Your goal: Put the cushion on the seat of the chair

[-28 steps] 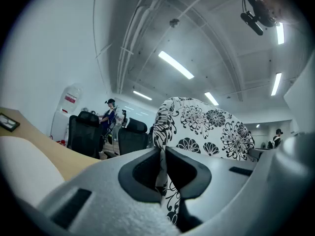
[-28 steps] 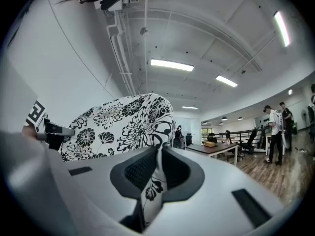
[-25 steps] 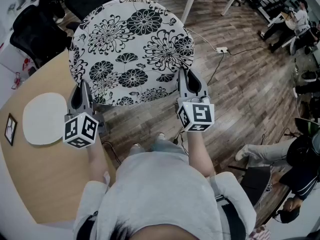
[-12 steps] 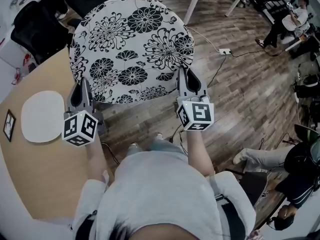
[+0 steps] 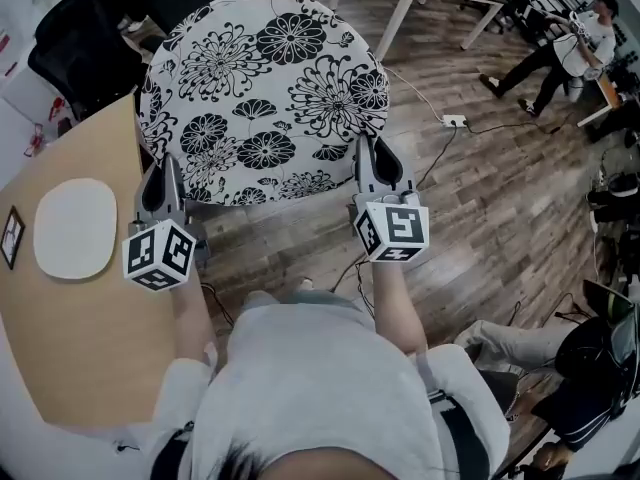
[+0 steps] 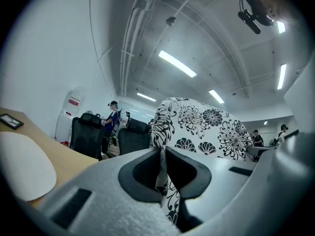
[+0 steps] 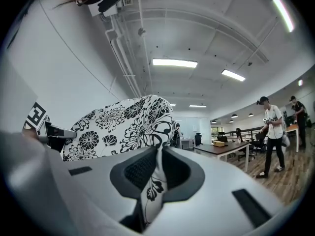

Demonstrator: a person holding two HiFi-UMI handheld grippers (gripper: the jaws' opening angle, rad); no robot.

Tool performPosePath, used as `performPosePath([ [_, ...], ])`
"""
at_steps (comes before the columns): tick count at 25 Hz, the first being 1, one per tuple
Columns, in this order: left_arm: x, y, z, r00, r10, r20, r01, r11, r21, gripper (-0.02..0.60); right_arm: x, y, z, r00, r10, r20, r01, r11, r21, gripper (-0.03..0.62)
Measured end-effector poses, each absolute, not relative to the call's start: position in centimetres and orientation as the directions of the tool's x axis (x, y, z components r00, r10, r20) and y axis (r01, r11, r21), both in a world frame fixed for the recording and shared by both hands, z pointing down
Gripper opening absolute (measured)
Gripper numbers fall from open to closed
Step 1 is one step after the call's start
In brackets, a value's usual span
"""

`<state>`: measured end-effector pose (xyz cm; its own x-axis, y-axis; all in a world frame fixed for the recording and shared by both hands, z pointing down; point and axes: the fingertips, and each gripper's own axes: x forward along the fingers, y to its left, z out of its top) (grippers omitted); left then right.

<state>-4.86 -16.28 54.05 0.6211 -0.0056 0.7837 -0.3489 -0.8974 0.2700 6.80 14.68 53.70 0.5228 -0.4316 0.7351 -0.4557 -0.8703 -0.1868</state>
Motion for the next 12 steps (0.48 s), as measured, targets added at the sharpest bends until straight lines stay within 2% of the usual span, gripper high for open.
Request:
performPosePath([
  [12, -4.8, -15.5, 52.9, 0.617, -0.019, 0.787, -0.352, -0.901, 0.254, 0.023, 6.9, 14.9, 54.0, 0.514, -0.458, 0.725, -0.449, -0.864, -0.227, 0.035],
])
